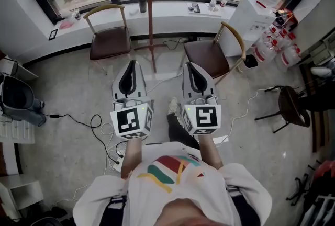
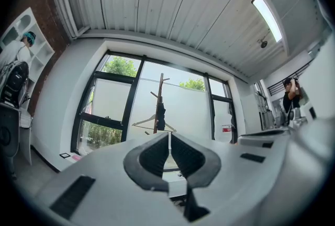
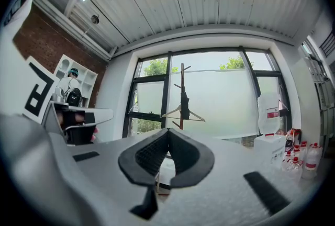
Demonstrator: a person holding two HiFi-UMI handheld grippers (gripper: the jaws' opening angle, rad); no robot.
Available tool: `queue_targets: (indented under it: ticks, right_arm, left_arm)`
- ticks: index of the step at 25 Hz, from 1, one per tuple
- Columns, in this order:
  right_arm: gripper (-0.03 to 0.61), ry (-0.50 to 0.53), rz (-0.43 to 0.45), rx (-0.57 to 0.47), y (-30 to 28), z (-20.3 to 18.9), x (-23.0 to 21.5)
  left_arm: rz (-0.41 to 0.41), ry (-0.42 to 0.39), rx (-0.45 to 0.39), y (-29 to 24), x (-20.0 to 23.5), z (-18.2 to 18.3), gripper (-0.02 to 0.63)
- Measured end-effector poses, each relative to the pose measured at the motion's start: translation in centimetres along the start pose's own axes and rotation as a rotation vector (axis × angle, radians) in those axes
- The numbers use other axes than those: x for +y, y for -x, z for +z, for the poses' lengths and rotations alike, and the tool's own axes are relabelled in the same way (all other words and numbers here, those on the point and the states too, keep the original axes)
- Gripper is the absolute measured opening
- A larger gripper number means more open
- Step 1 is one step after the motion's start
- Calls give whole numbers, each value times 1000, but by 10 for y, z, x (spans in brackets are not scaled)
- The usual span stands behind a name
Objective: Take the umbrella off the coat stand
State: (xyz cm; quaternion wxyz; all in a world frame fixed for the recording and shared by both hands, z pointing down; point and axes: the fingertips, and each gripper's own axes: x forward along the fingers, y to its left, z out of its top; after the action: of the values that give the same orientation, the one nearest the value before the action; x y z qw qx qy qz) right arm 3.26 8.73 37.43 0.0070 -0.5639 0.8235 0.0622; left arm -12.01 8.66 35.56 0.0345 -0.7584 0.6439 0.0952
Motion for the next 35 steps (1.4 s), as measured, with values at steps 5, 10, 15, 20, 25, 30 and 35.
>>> queue_targets:
  ticks: [5,10,15,20,25,30,35]
  right_arm:
    - [0,4,25,-12,-41,-7,-15]
    - [0,7,63,-24,-105,-9,-41]
    - [0,-1,105,-11,-189,-11,-72]
    - [0,-21,155,-18,-265,-9,-98]
    - [0,-29,203,-33,-326,-9,-108]
    - [0,-30,213,-38,-370,-18,-123]
    - [0,-33,211,-25,-398,-27,-145]
  left_arm:
    - [-1,-13,0,-46,1,-9,13]
    - [24,-12,-4,-110,9,-15,14]
    - [58,-9,12,-190,20,-27,14]
    - [91,-24,12,-259,28,-28,14]
    - [127,-32,7,-314,47,-29,14]
    - [123,-34,6,-361,55,-42,14]
    - [113,-20,24,-400,49,-56,14]
